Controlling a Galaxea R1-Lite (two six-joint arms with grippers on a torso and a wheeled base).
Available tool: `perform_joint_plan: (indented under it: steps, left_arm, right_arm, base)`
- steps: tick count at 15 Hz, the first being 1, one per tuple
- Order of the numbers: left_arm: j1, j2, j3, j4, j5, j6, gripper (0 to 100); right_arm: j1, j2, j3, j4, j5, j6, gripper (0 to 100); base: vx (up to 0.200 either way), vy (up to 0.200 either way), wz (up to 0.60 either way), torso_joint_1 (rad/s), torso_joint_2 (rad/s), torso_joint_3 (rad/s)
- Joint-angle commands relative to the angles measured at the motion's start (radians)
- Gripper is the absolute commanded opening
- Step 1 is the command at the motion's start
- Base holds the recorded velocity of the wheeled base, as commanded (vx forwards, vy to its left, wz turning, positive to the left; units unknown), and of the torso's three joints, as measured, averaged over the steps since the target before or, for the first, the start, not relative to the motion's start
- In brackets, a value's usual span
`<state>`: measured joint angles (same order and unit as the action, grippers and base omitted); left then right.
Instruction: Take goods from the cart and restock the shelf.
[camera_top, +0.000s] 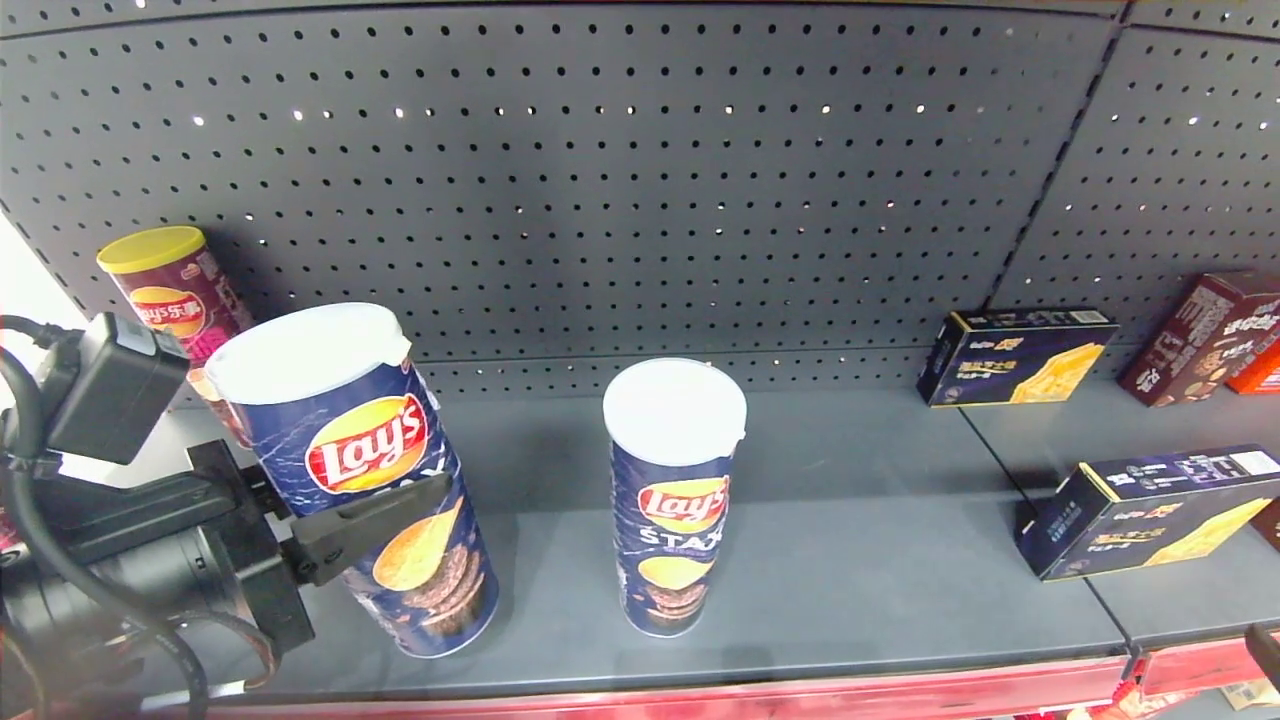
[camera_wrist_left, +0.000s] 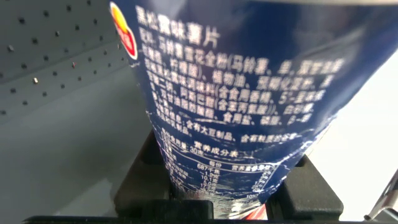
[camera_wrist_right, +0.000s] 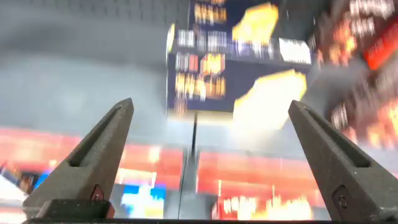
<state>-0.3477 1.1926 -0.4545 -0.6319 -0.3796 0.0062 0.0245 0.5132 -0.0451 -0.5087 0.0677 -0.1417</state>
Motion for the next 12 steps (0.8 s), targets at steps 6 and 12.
perform_joint_plan:
  steps: [6,12]
  left_arm:
    - [-0.016,-0.007,-0.023,0.001,0.001,0.003,0]
    - [-0.011,-0.053,-0.03,0.009,0.004,0.009,0]
  right_arm:
    - [-0.023,-0.513,0.045,0.449,-0.083,0.071,100]
    - [-0.021,-0.513,0.045,0.495,0.043,0.079,100]
  base:
    - [0.0,0.0,0.0,0.0,0.0,0.0]
    - [0.0,0.0,0.0,0.0,0.0,0.0]
